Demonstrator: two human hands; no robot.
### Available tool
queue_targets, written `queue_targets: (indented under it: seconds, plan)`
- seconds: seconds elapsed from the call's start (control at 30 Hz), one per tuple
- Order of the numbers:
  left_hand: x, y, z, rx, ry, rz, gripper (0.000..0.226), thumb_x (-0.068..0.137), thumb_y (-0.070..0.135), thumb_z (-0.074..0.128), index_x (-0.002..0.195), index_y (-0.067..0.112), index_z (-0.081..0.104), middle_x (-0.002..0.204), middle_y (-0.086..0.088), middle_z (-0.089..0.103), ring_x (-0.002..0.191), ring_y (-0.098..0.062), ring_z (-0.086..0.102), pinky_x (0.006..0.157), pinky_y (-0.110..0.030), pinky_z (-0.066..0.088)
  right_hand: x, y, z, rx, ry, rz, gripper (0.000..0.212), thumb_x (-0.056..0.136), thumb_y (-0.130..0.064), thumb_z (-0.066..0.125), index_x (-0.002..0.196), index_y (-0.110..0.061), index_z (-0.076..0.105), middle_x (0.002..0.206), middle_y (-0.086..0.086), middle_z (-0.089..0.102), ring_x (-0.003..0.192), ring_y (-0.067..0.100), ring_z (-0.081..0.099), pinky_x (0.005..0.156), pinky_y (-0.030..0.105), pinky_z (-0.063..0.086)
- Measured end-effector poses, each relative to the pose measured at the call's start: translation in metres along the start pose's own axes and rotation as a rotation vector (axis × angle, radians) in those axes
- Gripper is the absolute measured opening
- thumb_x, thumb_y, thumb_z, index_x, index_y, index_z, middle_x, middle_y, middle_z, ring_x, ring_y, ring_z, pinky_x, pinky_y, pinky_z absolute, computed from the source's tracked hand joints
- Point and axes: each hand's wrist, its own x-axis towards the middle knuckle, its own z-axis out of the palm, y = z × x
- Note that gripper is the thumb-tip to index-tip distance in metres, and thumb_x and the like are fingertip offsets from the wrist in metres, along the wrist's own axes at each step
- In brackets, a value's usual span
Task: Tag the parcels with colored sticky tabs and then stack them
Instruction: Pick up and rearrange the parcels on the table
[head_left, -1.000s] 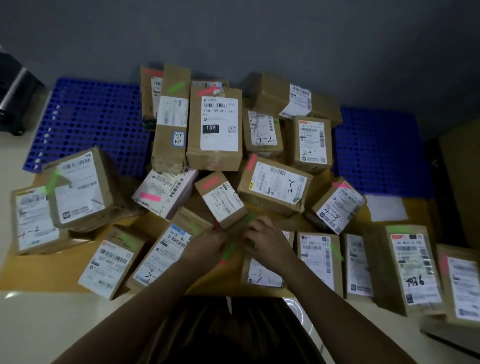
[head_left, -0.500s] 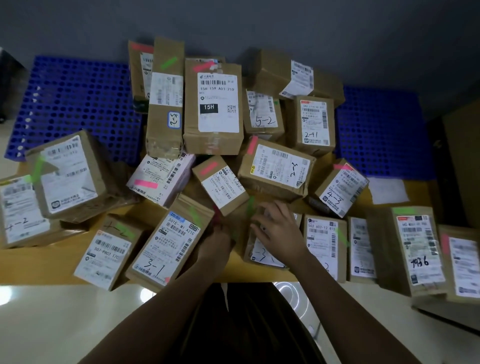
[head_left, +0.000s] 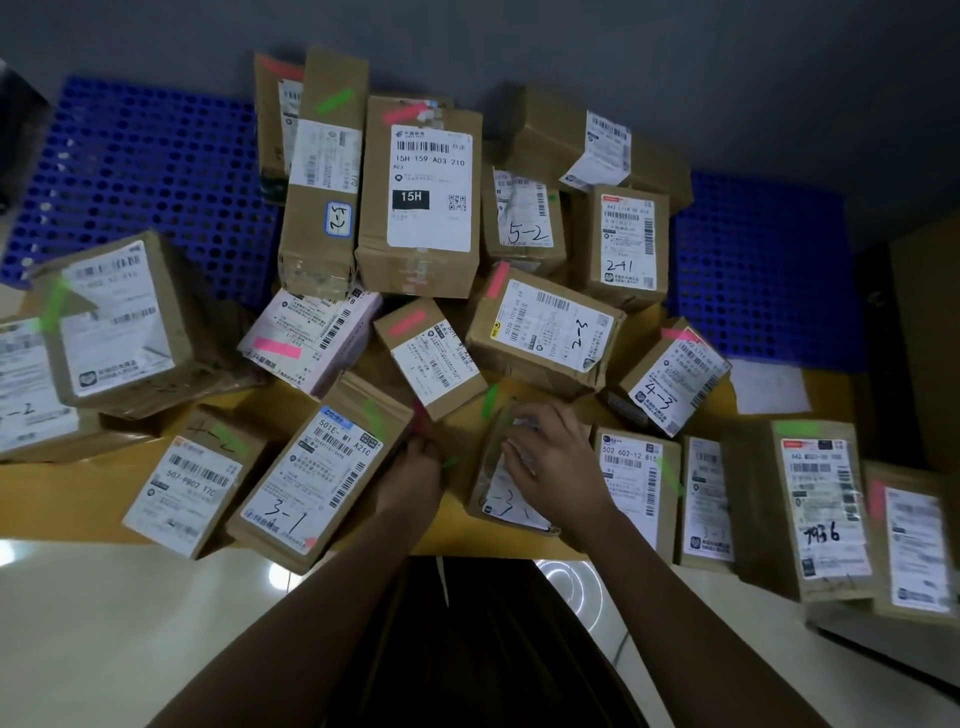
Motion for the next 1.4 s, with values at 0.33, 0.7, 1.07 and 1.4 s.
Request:
queue_targets:
  seconds: [0.33,0.7,1.07,1.4]
  plan:
    - [-0.006,-0.001,0.003,0.027,0.072,0.020,0.032,0.098,0.016,0.042,0.130,0.014,0.042,0.132,-0.008,0.048,0.129,-0.025,0.038,0.093,-0.034,0.041,0.004,0.001,-0.004,0.033,-0.020,-0.030,0.024,0.089,-0.025,0.052,0.086,-0.011,0.070,0.105,0.007,0.061,0.102,0.021,0.047,0.083,0.033,0.046]
    - [-0.027,0.005,-0.044,-0.366,0.404,0.126,0.022,0.092,0.014,0.058,0.114,0.009,0.060,0.106,-0.007,0.060,0.085,-0.022,0.061,0.065,-0.029,0.046,0.027,-0.006,-0.015,0.241,-0.053,0.101,0.018,0.090,-0.018,0.055,0.097,-0.014,0.071,0.100,0.000,0.061,0.095,0.016,0.054,0.078,0.026,0.047]
    - [-0.027,0.054,-0.142,-0.934,0.376,0.268,0.003,0.088,0.018,0.067,0.088,0.016,0.068,0.081,0.007,0.065,0.067,0.000,0.059,0.058,-0.010,0.042,0.078,-0.032,-0.065,0.989,0.065,0.507,0.016,0.090,-0.008,0.064,0.087,-0.021,0.072,0.086,-0.007,0.072,0.088,0.010,0.067,0.082,0.027,0.054]
    - [0.008,0.095,-0.203,-1.187,0.279,0.208,0.008,0.089,0.009,0.062,0.086,0.016,0.063,0.075,0.001,0.065,0.065,-0.001,0.065,0.055,-0.016,0.050,0.122,-0.009,-0.112,0.986,0.252,0.418,0.020,0.093,-0.003,0.057,0.097,-0.020,0.068,0.090,0.002,0.069,0.083,0.012,0.066,0.077,0.025,0.055]
